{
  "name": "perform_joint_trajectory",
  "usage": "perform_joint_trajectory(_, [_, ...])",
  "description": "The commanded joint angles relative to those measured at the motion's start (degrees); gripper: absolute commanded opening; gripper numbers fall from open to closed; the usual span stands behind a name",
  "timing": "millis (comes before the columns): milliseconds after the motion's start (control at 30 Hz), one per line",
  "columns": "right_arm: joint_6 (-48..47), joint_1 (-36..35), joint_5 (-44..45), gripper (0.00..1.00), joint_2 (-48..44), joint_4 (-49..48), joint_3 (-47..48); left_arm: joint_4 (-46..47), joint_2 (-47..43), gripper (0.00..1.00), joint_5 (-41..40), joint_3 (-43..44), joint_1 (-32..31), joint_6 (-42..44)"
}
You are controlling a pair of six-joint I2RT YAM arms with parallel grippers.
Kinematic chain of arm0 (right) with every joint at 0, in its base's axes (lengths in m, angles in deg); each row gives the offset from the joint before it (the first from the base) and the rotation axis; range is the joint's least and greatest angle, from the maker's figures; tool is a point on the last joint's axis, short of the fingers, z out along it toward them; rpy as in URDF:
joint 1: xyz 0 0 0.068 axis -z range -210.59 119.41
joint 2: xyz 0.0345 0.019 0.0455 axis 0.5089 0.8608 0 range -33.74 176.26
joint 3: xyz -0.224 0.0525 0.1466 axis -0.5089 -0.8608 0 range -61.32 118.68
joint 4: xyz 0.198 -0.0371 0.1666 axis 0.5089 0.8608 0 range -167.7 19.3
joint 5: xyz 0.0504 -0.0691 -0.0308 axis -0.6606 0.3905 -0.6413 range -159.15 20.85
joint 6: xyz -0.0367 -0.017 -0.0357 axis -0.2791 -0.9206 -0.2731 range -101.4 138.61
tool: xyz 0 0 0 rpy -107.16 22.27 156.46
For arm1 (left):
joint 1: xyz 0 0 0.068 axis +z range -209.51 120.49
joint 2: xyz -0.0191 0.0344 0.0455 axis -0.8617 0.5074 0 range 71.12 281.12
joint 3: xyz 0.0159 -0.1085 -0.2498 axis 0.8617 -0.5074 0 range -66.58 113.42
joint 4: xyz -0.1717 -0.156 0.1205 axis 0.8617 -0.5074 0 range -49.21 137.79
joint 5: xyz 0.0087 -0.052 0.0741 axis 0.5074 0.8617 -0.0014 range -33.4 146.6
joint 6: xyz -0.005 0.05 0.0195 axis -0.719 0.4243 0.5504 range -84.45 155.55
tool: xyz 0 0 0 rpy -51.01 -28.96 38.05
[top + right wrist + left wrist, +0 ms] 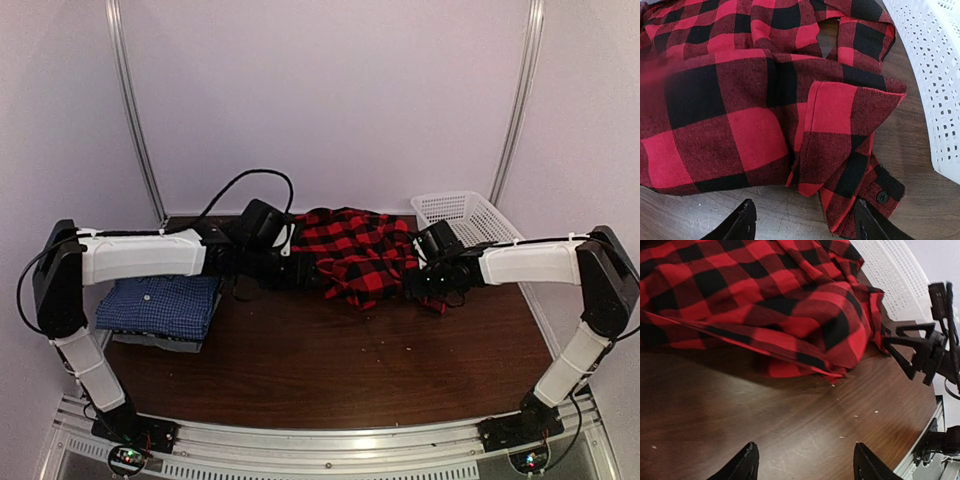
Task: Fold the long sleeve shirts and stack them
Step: Flatten out the crumpled shirt at the center of the board.
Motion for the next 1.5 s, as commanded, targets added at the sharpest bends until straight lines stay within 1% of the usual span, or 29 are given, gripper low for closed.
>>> perform_joint_trajectory(0, [2.61,0.39,-0.55,0.69,0.75,-6.73,-1.52,14.84,3.77,0.66,2.13,-1.72,-4.06,-10.76])
perform_joint_trajectory(167, [3.06,0.44,-1.05,0.70,1.07,-8.20,-2.40,21.86,7.54,0.65,-1.14,-1.65,-5.35,-18.48])
perform_joint_trajectory(300, [3.01,0.85,-0.63,0.70,0.92,-8.87,-3.13,22.90,10.86,0.62,-4.67,-0.18,-5.35,-21.43])
perform_joint_trajectory(400, [2.88,1.04,-0.84,0.70,1.12,-9.03,-3.17,21.43,13.52,0.58,-5.49,2.71,-5.44,-21.74])
perform_joint_trajectory(467, [2.81,1.22,-1.03,0.70,1.30,-9.23,-3.25,21.49,14.95,0.54,-7.70,3.70,-5.44,-22.06])
perform_joint_trajectory(633, [2.63,1.36,-1.05,0.70,1.56,-9.55,-3.25,20.74,17.06,0.49,-8.63,6.28,-5.43,-21.92])
perform_joint_trajectory(733, [2.32,1.50,-1.09,0.70,1.90,-9.52,-2.96,21.02,17.34,0.43,-8.60,6.84,-5.44,-21.35])
perform_joint_trajectory(933, [2.00,1.49,-1.37,0.70,2.36,-9.40,-2.55,19.02,18.54,0.41,-8.75,9.39,-5.40,-20.39])
perform_joint_trajectory(967, [1.98,1.49,-1.35,0.70,2.37,-9.40,-2.49,18.44,19.17,0.38,-8.91,10.39,-5.41,-20.18])
perform_joint_trajectory(1033, [1.88,1.52,-1.39,0.70,2.46,-9.23,-2.38,18.33,20.01,0.29,-8.74,11.22,-5.44,-20.07])
perform_joint_trajectory(1167, [1.40,1.60,-0.92,0.71,2.42,-8.79,-2.53,13.82,19.85,0.03,-8.69,12.17,-5.44,-19.11])
perform_joint_trajectory(1200, [1.27,1.62,-0.84,0.70,2.45,-8.66,-2.55,12.74,19.08,0.00,-9.02,12.08,-5.44,-18.71])
perform_joint_trajectory(1367, [0.73,1.74,-0.78,0.71,2.65,-7.68,-1.88,10.19,12.39,0.00,-9.53,7.61,-5.43,-16.54])
perform_joint_trajectory(1467, [0.47,1.63,-0.77,0.71,2.23,-6.72,-1.41,6.58,6.90,0.00,-9.58,5.30,-5.35,-14.12])
